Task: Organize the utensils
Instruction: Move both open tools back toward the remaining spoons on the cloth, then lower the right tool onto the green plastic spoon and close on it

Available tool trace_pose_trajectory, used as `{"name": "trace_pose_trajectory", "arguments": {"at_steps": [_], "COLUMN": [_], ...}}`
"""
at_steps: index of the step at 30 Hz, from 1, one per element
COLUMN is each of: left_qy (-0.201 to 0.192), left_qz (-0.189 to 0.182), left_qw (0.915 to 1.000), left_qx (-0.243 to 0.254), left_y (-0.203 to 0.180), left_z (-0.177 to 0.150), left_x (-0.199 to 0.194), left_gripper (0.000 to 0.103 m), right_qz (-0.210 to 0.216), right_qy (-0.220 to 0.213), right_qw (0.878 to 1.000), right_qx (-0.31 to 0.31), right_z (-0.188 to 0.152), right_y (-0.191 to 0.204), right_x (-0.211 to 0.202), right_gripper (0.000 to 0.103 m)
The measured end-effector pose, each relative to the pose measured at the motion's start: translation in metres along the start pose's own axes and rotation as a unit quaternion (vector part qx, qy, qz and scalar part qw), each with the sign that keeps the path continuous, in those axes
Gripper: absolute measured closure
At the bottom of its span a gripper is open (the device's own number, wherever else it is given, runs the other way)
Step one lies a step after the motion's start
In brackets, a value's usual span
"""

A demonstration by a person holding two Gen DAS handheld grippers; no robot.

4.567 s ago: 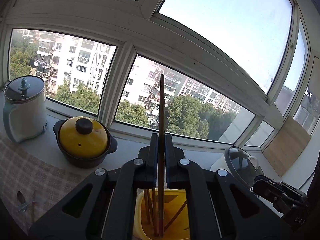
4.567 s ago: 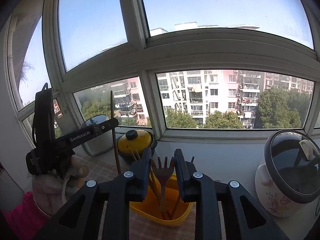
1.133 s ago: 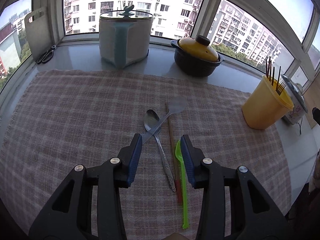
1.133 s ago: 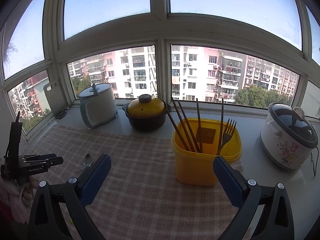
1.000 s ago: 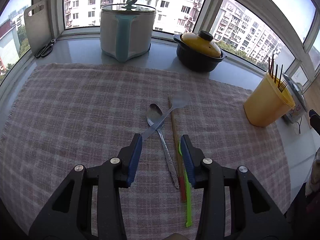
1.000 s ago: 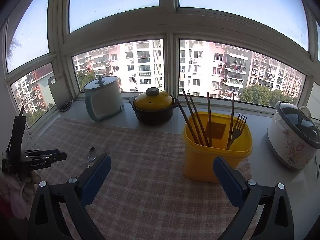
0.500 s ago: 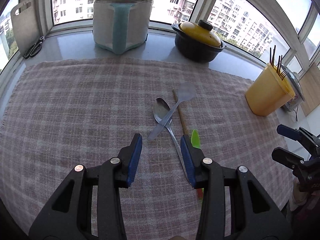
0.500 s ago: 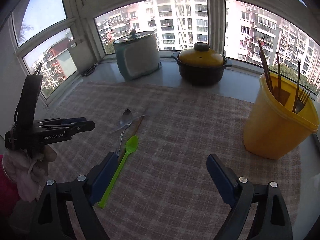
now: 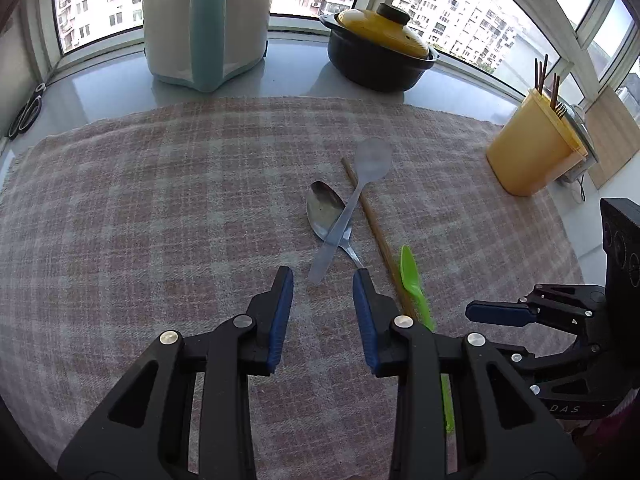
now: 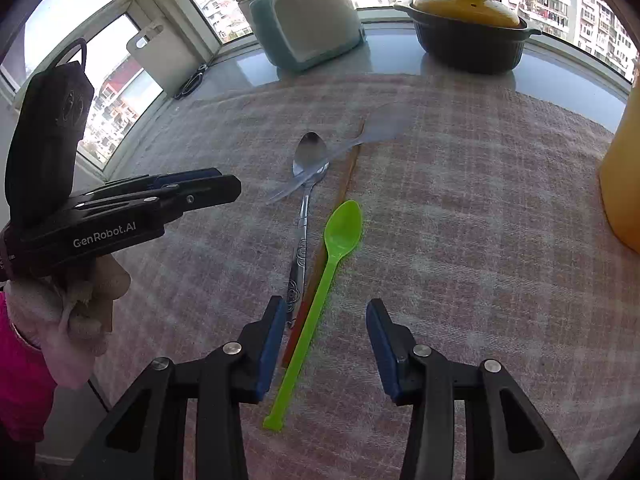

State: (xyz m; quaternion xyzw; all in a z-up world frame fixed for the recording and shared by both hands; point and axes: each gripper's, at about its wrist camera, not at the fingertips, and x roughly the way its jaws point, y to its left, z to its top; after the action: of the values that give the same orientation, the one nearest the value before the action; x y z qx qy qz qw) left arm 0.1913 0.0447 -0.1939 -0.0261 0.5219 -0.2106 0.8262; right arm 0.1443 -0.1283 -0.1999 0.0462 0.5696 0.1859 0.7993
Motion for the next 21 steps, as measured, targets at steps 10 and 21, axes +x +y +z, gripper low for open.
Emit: {"name": "trace_pose_trajectory", "arguments": {"at_steps": [10,21], "left_qy": [0.005,0.012], "left_qz": [-0.013,-0.017], "left_qw": [0.9996,0.9995], "left_qx": [0.025,0.022], "left_y": [-0.005,-0.004], "left_z": [0.008,0.011], "left_x": [0.012,0.022], "left_gripper": [0.075,0.078], "right_qz": [-0.016,-0.044], "right_qy": [0.032,0.049], "right_qw": [0.999,0.998], "right_qx": [0.012,-0.008], "right_z": [0.005,0.011], "right_y": [0.005,0.012], "right_x": [0.026,0.034], "right_gripper": [0.075,0.088]}}
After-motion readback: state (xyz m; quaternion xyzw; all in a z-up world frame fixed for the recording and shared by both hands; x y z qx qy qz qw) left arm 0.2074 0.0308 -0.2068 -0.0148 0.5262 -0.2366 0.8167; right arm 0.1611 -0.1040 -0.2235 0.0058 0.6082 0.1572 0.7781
